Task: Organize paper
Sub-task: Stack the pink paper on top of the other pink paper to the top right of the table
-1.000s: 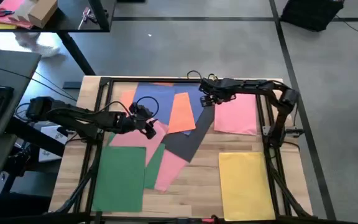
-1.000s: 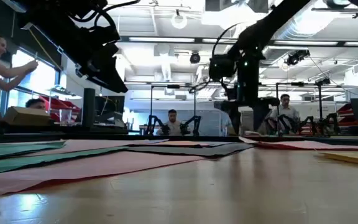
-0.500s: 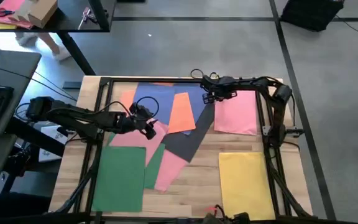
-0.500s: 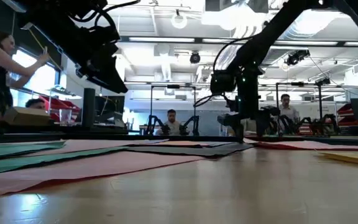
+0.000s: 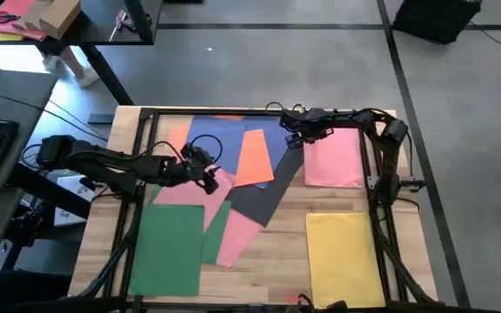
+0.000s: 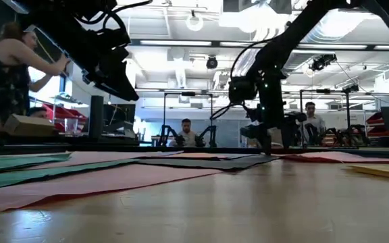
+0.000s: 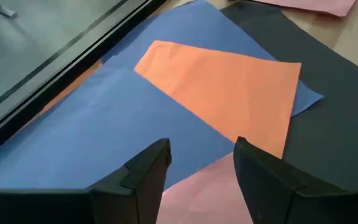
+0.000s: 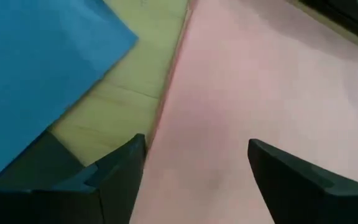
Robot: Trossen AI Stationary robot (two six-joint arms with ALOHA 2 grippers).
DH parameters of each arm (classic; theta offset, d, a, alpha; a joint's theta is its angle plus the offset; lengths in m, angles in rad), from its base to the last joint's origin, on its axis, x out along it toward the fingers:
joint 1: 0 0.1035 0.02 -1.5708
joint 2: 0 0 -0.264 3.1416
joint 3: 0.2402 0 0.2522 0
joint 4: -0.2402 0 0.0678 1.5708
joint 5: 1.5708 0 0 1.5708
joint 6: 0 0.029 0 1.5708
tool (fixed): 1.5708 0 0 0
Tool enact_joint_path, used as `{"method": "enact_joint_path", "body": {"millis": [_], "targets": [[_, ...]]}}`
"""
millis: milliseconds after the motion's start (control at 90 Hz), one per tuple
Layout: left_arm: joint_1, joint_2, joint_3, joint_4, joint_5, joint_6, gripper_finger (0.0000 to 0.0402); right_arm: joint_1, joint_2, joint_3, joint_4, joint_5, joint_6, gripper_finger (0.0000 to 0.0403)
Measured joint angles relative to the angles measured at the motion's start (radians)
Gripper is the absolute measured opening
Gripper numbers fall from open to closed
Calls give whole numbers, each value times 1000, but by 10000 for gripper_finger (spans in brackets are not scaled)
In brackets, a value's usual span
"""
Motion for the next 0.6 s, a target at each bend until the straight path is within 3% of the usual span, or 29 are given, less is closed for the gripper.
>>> {"method": "enact_joint_path", "body": {"millis": [189, 344, 456, 600], "targets": [[0, 0, 0, -1, 0, 1, 168, 67, -32, 53, -17, -1, -53, 270], [0, 0, 0, -19, 0, -8, 168, 217, -70, 58, 69, 1, -146, 270], [0, 0, 0, -75, 27, -52, 168, 349, -71, 51, 227, 17, -298, 270], [0, -6, 0, -198, 106, -145, 168, 500, -35, 40, 504, 22, -617, 270]]}}
